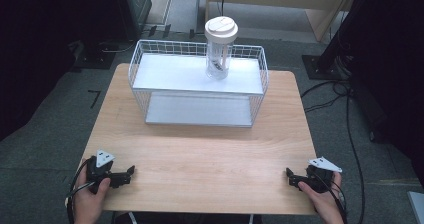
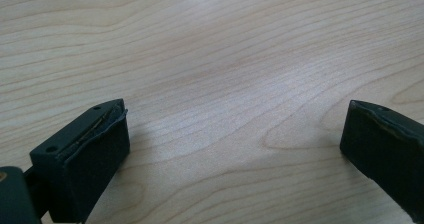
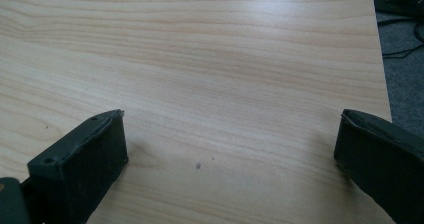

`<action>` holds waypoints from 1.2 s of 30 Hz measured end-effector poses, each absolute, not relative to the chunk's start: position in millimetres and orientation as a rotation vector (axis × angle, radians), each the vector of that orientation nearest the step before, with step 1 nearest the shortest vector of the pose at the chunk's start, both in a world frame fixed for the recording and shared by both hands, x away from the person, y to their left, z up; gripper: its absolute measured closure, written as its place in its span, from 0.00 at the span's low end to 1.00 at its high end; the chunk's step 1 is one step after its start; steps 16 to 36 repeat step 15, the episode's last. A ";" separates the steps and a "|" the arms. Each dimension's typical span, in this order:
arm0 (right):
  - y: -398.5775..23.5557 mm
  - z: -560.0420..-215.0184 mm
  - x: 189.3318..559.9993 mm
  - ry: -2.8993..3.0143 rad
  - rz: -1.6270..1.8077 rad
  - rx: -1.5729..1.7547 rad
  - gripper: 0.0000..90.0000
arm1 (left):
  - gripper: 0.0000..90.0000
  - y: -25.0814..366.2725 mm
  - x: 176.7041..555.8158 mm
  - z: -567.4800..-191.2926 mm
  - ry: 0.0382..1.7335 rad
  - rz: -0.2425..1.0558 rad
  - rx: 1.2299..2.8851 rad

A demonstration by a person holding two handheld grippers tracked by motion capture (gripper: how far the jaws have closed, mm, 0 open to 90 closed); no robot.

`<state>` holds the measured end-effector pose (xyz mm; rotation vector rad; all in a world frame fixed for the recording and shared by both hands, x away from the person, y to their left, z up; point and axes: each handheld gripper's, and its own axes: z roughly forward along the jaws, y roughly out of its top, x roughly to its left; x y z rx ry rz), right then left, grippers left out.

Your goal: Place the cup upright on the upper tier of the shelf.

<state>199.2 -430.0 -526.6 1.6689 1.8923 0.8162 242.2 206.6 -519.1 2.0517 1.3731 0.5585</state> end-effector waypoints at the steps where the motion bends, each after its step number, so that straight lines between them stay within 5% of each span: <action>1: -430.9 -526.6 198.5 1.899 0.818 1.662 0.00 | 0.00 206.6 242.2 -519.0 1.373 0.559 2.052; 36: -431.2 -526.7 196.9 1.894 0.816 1.666 0.00 | 0.00 206.6 242.2 -519.1 1.372 0.559 2.052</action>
